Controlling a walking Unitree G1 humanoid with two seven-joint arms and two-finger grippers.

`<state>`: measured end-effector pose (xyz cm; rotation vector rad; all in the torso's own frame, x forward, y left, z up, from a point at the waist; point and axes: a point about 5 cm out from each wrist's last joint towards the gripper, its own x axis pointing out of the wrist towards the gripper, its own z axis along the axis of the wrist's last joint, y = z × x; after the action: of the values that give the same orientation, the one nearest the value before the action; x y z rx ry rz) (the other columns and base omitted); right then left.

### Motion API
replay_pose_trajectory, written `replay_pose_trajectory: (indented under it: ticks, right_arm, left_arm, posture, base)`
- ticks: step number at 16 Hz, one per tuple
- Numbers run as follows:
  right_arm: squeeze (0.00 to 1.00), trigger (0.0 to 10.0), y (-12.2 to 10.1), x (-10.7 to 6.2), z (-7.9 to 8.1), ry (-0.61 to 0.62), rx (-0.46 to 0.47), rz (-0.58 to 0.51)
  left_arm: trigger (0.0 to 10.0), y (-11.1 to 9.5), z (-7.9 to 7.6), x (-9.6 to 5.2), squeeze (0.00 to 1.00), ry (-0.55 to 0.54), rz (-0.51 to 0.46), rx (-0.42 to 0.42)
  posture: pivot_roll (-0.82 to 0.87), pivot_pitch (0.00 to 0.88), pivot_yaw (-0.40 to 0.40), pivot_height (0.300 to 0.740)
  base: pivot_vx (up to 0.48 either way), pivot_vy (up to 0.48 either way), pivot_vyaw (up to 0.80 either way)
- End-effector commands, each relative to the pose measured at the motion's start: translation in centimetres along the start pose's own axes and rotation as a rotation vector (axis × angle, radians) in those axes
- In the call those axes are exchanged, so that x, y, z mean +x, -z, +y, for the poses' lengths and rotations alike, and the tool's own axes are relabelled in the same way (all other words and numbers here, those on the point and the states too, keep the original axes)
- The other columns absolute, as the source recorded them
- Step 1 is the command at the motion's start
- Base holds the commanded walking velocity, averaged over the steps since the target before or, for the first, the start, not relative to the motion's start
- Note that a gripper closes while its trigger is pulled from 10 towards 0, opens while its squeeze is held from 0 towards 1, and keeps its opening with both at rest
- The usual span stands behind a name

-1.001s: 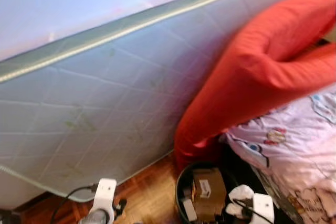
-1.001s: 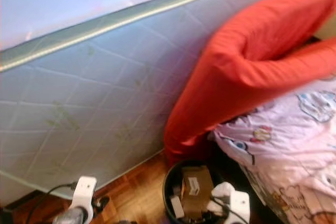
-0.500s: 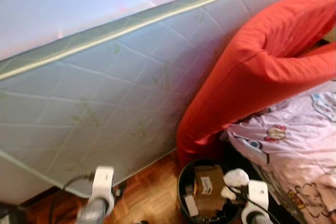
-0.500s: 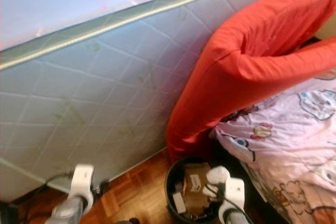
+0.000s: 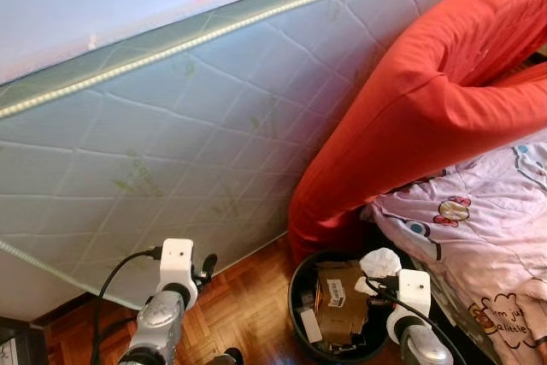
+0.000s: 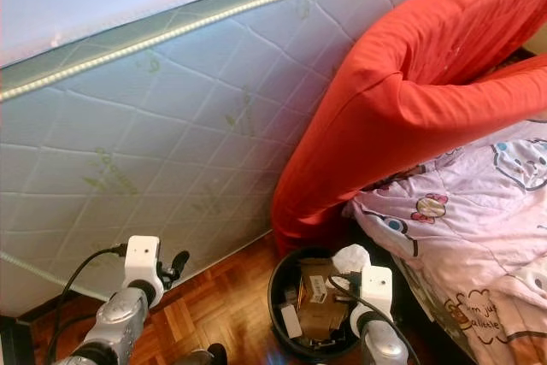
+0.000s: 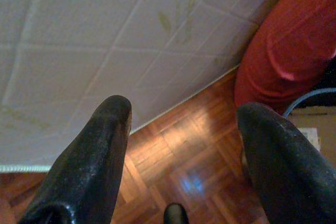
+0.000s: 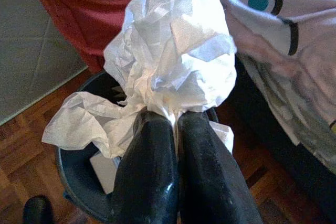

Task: Clean up the room

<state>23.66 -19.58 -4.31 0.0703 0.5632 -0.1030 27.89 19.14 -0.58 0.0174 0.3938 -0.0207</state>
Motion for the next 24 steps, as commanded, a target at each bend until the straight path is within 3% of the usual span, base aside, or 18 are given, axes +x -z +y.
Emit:
replay_pose_trajectory:
  ticks: [1, 3, 7, 11, 12, 13, 24]
  right_arm:
    - [0.00, 10.0, 0.5, -0.3, -0.4, 0.005, -0.013, 0.008]
    - [0.00, 10.0, 0.2, -0.3, -0.7, 0.013, -0.014, -0.010]
    - [0.00, 10.0, -2.1, 0.7, 0.4, -0.037, -0.033, -0.074]
    - [0.00, 10.0, -2.4, 0.9, 1.2, -0.071, -0.038, -0.072]
    - [0.44, 10.0, -2.2, 0.9, 1.2, -0.072, -0.044, -0.061]
    - [1.00, 10.0, -2.1, 0.9, 1.1, -0.071, -0.044, -0.056]
    - [1.00, 10.0, -0.2, 0.2, 0.3, -0.046, -0.048, 0.019]
  left_arm:
    - [10.0, 1.3, 0.6, -0.7, 0.00, -0.021, 0.036, -0.013]
    - [10.0, 1.6, 0.9, -1.0, 0.00, -0.024, 0.035, -0.013]
    - [10.0, 2.0, 0.6, -1.1, 0.00, -0.018, 0.045, -0.018]
    - [10.0, 1.7, 0.3, -0.9, 0.00, -0.013, 0.039, -0.022]
    - [10.0, 1.7, 0.3, -0.9, 0.00, -0.011, 0.039, -0.022]
    - [10.0, 1.7, 0.3, -0.9, 0.00, -0.010, 0.040, -0.021]
    - [10.0, 1.9, 0.4, -1.0, 0.00, -0.002, 0.056, -0.017]
  posture:
    - [0.11, 0.229, 0.002, 0.740]
    - [0.12, 0.237, 0.002, 0.740]
    - [0.11, 0.245, 0.002, 0.740]
    - [0.11, 0.244, 0.000, 0.740]
    - [0.11, 0.241, -0.001, 0.740]
    - [0.11, 0.240, -0.001, 0.740]
    - [0.11, 0.233, 0.002, 0.740]
  base:
    - [0.000, 0.000, 0.00]
    - [0.000, 0.000, 0.00]
    - [0.000, 0.000, 0.00]
    - [0.000, 0.000, 0.00]
    - [0.000, 0.000, 0.00]
    - [0.000, 0.000, 0.00]
    - [0.000, 0.000, 0.00]
